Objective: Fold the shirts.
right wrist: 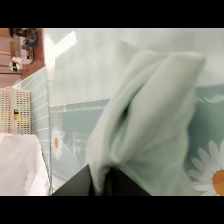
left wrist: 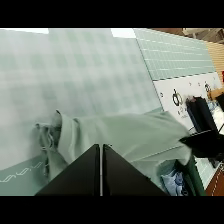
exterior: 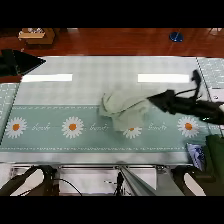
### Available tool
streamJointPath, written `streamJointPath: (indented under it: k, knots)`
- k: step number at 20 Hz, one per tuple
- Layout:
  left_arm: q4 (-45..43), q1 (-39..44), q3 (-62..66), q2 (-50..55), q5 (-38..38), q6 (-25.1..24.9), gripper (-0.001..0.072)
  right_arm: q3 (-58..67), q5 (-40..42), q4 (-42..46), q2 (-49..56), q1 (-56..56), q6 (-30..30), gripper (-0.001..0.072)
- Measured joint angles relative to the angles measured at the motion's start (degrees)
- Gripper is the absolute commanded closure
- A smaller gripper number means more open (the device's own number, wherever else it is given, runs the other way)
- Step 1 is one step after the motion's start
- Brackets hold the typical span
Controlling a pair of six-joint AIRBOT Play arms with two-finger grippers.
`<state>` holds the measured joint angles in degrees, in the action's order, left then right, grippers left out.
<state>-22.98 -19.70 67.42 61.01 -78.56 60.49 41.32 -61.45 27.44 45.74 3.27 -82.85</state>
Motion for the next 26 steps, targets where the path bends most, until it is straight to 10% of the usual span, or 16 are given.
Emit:
streamJointPath:
  k: [11,26]
  knots:
    - [-0.02,0.0,-0.02,0.0,-0.15,0.0,0.0646,44.06,-37.57,21.81,1.01,37.22,-12.22,0.0686]
    - [0.04,-0.44,-0.02,0.0,8.0,-1.25,0.0647,31.47,-43.23,70.2,-3.02,51.91,-7.54,0.0686]
